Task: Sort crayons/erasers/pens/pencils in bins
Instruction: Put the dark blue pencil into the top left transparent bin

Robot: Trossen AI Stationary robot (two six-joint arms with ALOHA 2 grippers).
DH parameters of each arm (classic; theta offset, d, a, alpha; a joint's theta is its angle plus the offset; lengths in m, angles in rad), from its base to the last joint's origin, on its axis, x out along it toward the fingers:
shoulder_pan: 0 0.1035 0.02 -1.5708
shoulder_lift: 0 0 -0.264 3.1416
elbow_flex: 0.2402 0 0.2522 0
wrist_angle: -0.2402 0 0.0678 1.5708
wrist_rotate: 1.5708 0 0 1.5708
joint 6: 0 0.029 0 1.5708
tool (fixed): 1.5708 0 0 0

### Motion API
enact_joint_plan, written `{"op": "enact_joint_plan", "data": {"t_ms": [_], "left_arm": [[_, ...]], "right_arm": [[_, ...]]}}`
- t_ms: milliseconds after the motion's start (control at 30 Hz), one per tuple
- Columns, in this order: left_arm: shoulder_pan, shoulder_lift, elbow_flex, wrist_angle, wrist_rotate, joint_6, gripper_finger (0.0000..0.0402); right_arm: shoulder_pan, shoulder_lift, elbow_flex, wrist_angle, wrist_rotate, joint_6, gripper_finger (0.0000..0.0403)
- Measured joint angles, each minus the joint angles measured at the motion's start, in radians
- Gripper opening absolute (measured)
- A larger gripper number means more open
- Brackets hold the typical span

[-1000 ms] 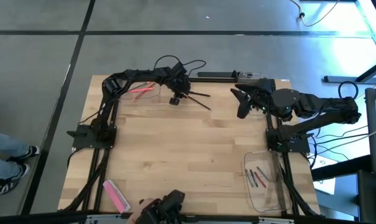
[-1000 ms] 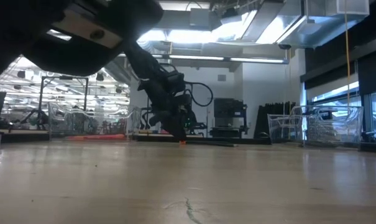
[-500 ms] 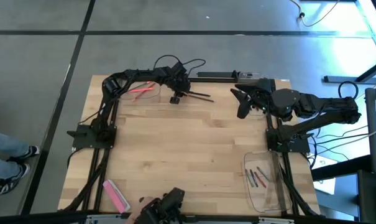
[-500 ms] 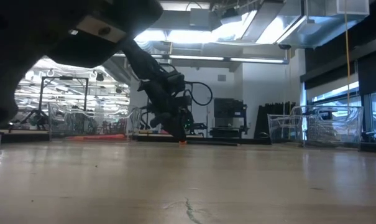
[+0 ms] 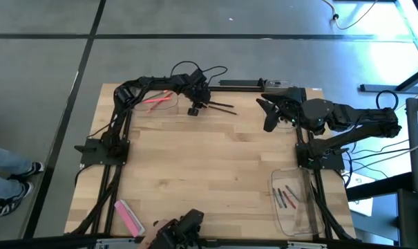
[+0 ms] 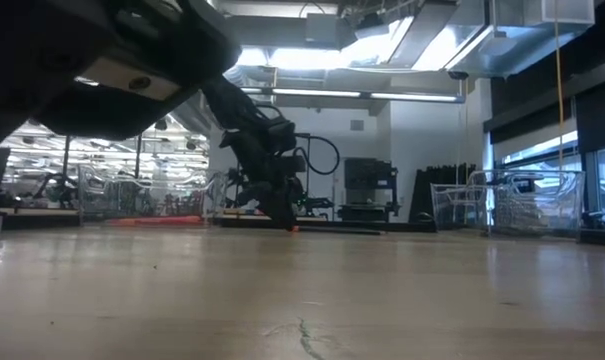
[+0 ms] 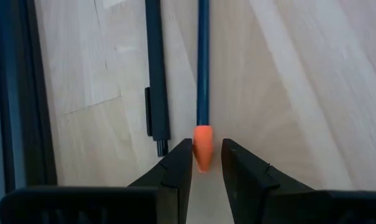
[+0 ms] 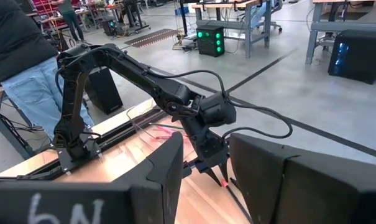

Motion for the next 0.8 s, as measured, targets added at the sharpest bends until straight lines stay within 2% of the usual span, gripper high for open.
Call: {"op": "enact_joint_plan", "data": {"t_ms": [333, 467, 633, 800], "left_arm": [[0.007, 0.0, 0.0, -0.009, 0.02, -0.005, 0.0074], [0.004, 0.0, 0.0, -0.01, 0.01, -0.076, 0.0074], [0.004, 0.0, 0.0, -0.011, 0.001, -0.053, 0.0072], [-0.002, 0.0, 0.001, -0.026, -0.005, -0.052, 0.0035]], "right_arm": [[0.0, 0.0, 0.0, 0.017, 0.0, 0.0, 0.0133], [0.0, 0.0, 0.0, 0.017, 0.0, 0.0, 0.0133], [0.0, 0.0, 0.0, 0.032, 0.0, 0.0, 0.0133], [0.0, 0.0, 0.0, 0.035, 0.0, 0.0, 0.0133]]}}
